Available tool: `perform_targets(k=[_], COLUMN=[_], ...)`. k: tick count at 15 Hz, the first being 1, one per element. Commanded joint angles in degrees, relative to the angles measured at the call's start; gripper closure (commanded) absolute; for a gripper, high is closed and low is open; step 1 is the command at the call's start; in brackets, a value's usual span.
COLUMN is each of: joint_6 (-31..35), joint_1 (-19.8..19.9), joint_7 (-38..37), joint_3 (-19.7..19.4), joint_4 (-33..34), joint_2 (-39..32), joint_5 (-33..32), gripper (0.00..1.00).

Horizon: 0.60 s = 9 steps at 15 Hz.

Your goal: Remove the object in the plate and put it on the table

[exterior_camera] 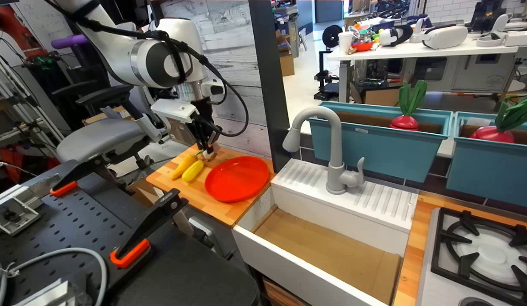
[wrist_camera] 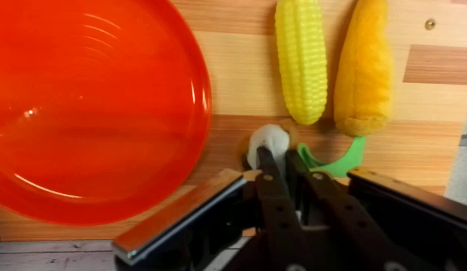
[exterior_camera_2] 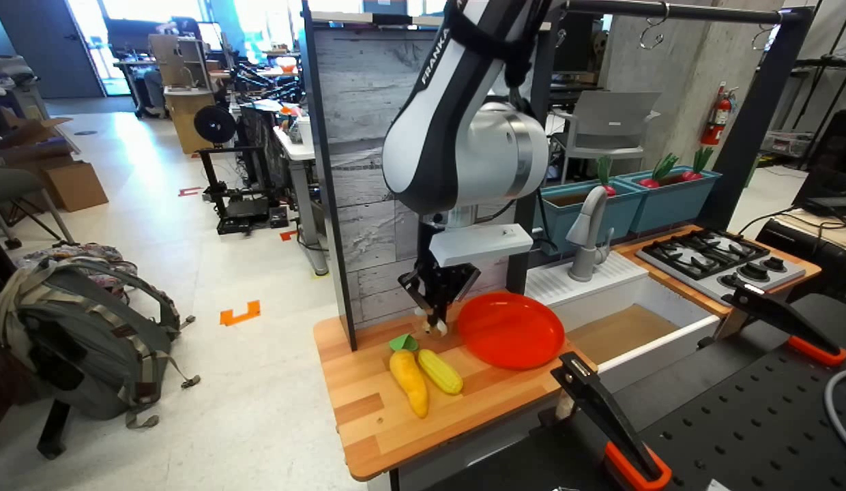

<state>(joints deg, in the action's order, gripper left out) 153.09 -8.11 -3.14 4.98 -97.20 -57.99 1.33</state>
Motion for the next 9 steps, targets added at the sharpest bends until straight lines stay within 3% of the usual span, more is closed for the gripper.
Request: perform_targets(k=[1,2,3,9], joint_6=[-0.5,-0.6,-0.9,0.8], joint_1=[0.5,0.4,0.3,-0.3], joint_7=[1.2,1.2,1.2,1.4], joint_3=[0.3,0.3,0.3,0.1], joint_4=[4.4,4.9,5.3,3.3], joint_2=[-4.2,-4.8,-5.3,-4.4], joint_5=[0.0,-0.1,-0.1,-0.5], gripper=[0.97,0.83,0.63,0.20])
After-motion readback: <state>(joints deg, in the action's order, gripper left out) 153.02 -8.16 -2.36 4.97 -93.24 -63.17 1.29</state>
